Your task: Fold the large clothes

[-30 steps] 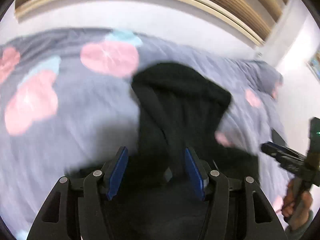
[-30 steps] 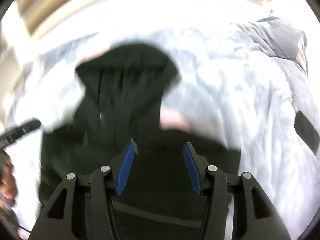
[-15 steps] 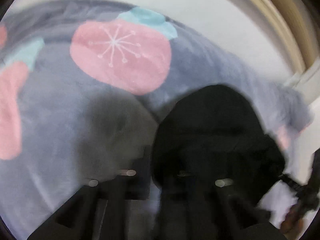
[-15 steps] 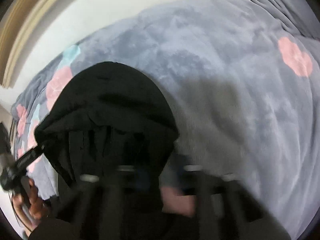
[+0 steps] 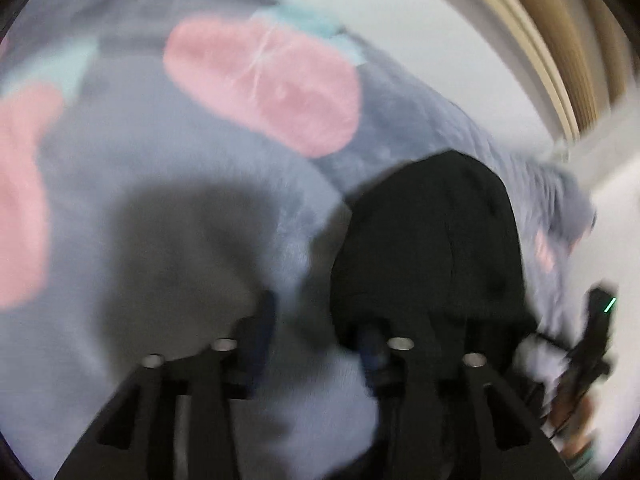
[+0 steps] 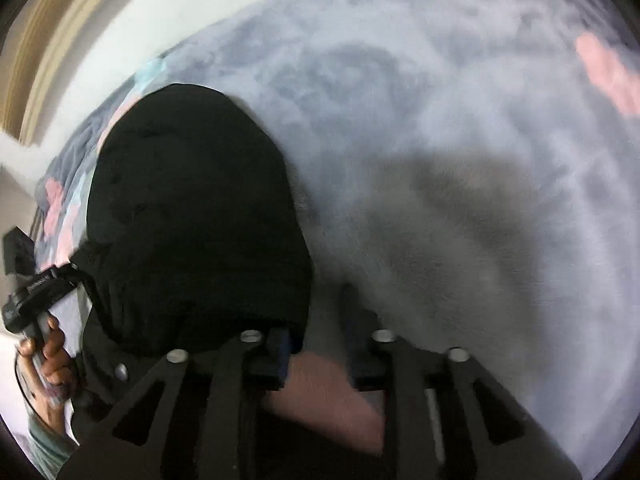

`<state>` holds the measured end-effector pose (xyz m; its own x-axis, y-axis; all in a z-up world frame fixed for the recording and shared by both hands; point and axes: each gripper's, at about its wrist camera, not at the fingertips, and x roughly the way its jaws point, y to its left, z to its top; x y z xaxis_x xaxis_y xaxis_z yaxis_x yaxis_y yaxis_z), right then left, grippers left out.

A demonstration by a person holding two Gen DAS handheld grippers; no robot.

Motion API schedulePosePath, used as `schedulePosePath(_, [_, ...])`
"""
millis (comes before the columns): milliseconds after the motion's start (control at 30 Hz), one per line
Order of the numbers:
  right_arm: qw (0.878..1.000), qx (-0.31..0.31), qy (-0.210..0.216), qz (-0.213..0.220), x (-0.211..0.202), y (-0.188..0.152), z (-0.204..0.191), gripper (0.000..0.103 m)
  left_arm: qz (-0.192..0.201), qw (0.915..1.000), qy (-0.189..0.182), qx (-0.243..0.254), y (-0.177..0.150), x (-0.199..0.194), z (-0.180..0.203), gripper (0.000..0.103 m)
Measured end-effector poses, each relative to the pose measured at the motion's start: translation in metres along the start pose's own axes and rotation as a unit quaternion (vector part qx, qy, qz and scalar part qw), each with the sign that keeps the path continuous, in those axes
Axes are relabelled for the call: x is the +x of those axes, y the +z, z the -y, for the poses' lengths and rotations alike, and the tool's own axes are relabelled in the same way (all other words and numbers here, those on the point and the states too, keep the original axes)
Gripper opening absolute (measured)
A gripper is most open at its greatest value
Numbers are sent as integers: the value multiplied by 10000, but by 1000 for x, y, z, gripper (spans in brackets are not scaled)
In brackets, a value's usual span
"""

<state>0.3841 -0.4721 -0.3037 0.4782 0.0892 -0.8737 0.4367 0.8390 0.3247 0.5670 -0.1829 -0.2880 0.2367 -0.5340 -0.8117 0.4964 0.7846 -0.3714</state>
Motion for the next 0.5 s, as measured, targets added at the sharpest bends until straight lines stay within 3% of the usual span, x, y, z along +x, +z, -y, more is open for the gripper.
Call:
schedulePosePath(133, [9987, -386, 30, 320, -56, -3, -9, 39, 523, 9967, 286, 559, -7, -57, 20, 51])
schedulePosePath(267, [9932, -703, 28, 930, -101, 14, -35, 63, 1091, 9925, -164, 535, 24, -88, 43, 56])
schedulePosePath(300, [9923, -724, 106, 996, -103, 21, -42, 69, 1073, 9923, -242, 575, 32, -82, 53, 56])
schedulePosePath(367, [9916, -799, 152, 1006, -93, 38, -62, 71, 900, 9930, -68, 762, 44, -58, 72, 56])
schedulePosePath(500, [9931, -1034, 13, 557, -39, 50, -83, 71, -15, 9966, 192, 803, 42, 16, 74, 56])
